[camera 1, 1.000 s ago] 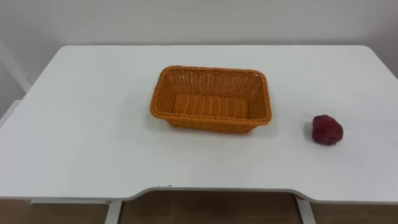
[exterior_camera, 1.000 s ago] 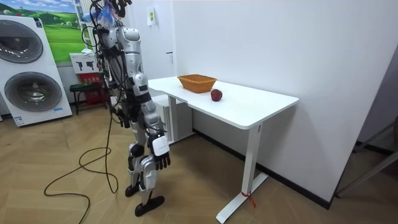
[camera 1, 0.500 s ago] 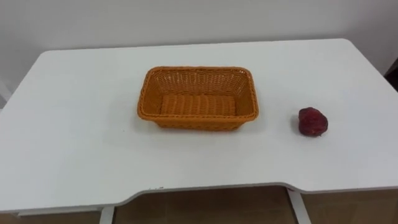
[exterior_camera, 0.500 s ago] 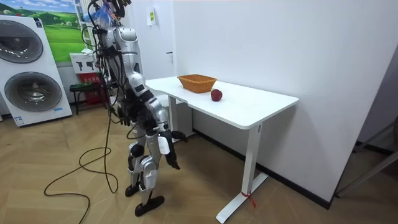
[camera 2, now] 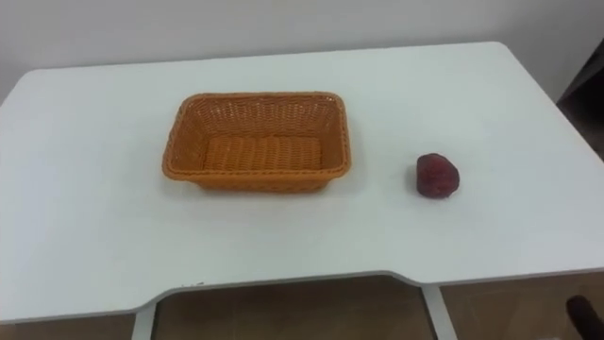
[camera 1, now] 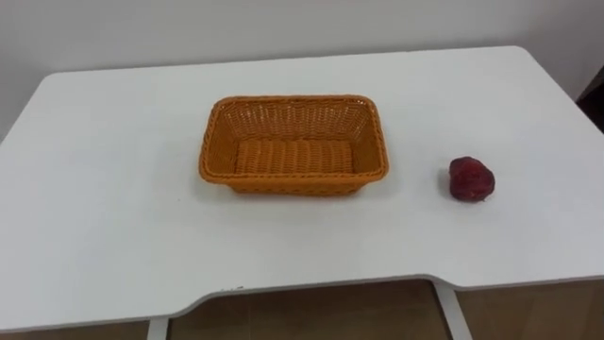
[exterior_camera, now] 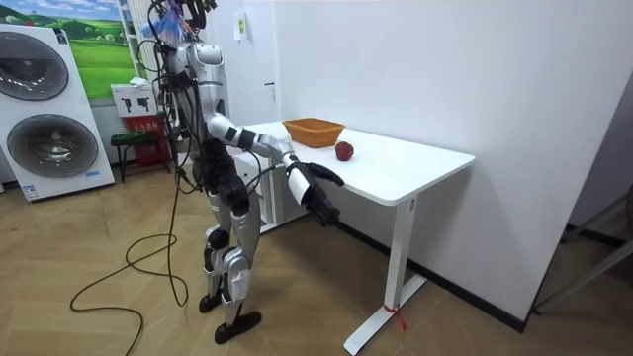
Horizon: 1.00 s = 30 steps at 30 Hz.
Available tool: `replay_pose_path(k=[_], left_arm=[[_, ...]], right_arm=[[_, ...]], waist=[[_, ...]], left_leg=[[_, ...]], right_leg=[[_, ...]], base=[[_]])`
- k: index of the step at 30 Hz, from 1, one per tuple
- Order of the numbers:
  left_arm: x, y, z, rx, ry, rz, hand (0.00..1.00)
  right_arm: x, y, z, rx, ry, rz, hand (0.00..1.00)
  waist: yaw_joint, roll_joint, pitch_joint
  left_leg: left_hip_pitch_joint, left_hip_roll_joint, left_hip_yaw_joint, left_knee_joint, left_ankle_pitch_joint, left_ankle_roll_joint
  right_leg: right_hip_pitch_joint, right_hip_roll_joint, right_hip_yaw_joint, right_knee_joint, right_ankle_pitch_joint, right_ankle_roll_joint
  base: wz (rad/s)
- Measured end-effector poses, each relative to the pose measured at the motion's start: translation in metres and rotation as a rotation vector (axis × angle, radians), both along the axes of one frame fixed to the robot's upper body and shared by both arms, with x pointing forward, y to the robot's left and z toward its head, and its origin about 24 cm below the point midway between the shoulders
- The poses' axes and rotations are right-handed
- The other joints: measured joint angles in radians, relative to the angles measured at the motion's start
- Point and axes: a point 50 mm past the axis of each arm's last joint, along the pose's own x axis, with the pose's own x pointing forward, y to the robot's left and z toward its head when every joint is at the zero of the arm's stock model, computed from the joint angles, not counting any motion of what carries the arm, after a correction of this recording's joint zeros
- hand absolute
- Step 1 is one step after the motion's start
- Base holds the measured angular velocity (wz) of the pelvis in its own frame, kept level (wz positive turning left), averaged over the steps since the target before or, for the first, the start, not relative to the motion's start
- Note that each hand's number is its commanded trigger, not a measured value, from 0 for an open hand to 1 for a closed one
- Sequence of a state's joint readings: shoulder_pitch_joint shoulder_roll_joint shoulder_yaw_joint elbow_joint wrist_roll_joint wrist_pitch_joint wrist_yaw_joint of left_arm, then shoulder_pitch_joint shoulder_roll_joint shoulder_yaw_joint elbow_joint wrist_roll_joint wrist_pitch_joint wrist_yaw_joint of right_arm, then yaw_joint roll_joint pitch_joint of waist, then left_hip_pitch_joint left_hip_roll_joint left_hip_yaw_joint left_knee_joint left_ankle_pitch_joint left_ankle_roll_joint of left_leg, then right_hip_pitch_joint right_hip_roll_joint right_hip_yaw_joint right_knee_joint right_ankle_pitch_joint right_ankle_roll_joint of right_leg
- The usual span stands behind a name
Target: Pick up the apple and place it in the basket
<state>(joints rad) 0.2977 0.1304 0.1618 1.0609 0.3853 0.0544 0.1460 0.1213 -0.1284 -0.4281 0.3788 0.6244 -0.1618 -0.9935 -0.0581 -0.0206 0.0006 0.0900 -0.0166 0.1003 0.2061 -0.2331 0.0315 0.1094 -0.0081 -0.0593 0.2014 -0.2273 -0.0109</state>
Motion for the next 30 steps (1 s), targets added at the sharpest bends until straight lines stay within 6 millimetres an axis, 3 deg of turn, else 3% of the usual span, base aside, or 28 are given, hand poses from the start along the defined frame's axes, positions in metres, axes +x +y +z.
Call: replay_pose_path(k=[4,12,17,20,25,30], left_arm=[[0.002,0.001,0.000,0.002,-0.004,-0.005,0.00],[0.006,0.002,0.001,0.004,-0.015,-0.008,0.00],[0.011,0.002,0.001,0.000,-0.030,-0.016,0.00],[0.018,0.002,0.001,-0.018,-0.042,-0.045,0.00],[0.027,0.005,0.003,-0.027,-0.060,-0.057,0.00],[0.029,0.006,0.003,-0.026,-0.069,-0.061,0.00]], right_arm=[[0.011,0.001,0.023,-0.190,0.017,0.041,0.00],[0.040,0.014,0.041,-0.438,0.079,0.273,0.00],[0.049,0.015,0.044,-0.460,0.066,0.434,0.00],[0.054,0.017,0.043,-0.451,0.065,0.522,0.00],[0.061,0.018,0.041,-0.451,0.078,0.681,0.00],[0.068,0.022,0.034,-0.424,0.091,0.777,0.00]], waist=[[0.037,0.006,-0.0003],[0.055,0.003,0.0018],[0.064,-0.011,0.0035],[0.065,-0.024,0.0103],[0.088,-0.034,0.0133],[0.090,-0.037,0.0109]], left_leg=[[-0.020,0.002,0.000,0.006,0.000,0.000],[-0.025,0.003,-0.010,0.017,0.000,0.000],[-0.024,0.004,-0.010,0.017,0.000,0.000],[-0.025,0.003,-0.012,0.017,0.000,0.000],[-0.026,0.003,-0.013,0.015,0.000,0.000],[-0.023,0.002,-0.020,0.014,0.000,0.000]], right_leg=[[-0.028,0.000,-0.005,0.003,0.002,-0.002],[-0.025,0.000,-0.017,0.004,0.004,-0.003],[-0.022,-0.001,-0.020,0.003,0.004,-0.004],[-0.021,-0.001,-0.024,0.001,0.004,-0.004],[-0.022,-0.001,-0.023,0.001,0.004,-0.004],[-0.013,-0.002,-0.024,0.000,0.005,-0.004]], base=[[0.00],[0.04],[0.01],[0.02],[0.00],[0.01]])
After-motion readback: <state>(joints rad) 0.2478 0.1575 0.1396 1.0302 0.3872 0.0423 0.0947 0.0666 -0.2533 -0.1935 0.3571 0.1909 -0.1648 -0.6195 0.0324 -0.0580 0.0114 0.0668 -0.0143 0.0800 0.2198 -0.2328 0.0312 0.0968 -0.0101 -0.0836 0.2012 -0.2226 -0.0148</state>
